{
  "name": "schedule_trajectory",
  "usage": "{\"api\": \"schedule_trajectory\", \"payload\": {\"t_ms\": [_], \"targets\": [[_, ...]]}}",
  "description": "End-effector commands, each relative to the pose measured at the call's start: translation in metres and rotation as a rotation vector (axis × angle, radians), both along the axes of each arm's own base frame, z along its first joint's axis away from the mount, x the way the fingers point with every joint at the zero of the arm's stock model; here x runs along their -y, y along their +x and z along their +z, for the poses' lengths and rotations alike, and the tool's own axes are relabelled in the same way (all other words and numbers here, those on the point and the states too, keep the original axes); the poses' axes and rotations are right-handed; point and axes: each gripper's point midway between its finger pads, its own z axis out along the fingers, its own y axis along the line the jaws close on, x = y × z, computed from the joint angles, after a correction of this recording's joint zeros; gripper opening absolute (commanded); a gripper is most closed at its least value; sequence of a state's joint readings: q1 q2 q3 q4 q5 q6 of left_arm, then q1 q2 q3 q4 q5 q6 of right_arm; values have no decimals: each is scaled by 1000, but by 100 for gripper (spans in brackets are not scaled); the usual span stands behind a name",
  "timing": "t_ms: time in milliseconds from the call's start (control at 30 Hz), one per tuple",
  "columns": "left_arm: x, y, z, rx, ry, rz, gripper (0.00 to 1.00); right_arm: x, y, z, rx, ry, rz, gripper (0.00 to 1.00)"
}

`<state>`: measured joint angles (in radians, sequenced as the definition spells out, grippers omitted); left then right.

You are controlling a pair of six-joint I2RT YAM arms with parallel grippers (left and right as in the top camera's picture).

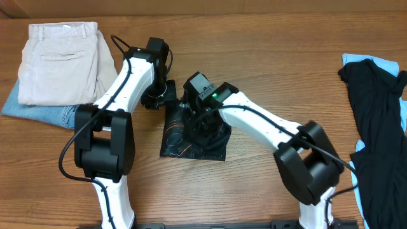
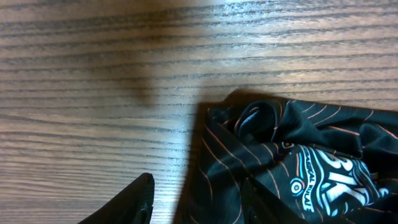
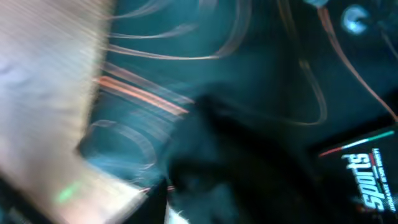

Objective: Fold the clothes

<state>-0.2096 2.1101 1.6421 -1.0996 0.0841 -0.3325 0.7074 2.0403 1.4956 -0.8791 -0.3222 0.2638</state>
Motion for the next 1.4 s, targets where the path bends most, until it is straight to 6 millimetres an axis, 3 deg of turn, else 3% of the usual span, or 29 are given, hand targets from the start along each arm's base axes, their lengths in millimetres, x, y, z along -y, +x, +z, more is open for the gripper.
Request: {"api": "schedule_trajectory", "payload": {"t_ms": [0, 200, 333, 533, 833, 967, 1167, 1233, 1267, 1367], "targets": [[0, -1, -5, -8, 15, -25, 49, 9, 0, -10, -20, -62, -66, 6], [0, -2, -6, -12, 16, -26, 49, 37, -32, -5, -163, -181, -134, 4], [0, -2, -6, -12, 16, -30, 49, 74, -47, -6, -207, -372, -201, 5], [-2, -7, -6, -31, 23, -50, 45, 103, -48, -5, -181, -519, -264, 19], [-27, -18, -7, -68, 162, -57, 40, 139, -38, -1, -128, -673, -420, 22], [-28, -23, -11, -85, 161, -54, 40, 145, -35, 8, -133, -660, -441, 22], [-20, -27, -12, -98, 115, -54, 36, 137, -22, 50, -33, -542, -403, 24], [-13, -28, -12, -105, 74, -55, 36, 128, -13, 64, 17, -470, -364, 24], [-9, -28, -11, -108, 52, -57, 36, 120, -8, 69, 41, -425, -335, 30], [3, -27, -6, -104, -20, -71, 35, 85, 5, 73, 90, -247, -205, 33]]}}
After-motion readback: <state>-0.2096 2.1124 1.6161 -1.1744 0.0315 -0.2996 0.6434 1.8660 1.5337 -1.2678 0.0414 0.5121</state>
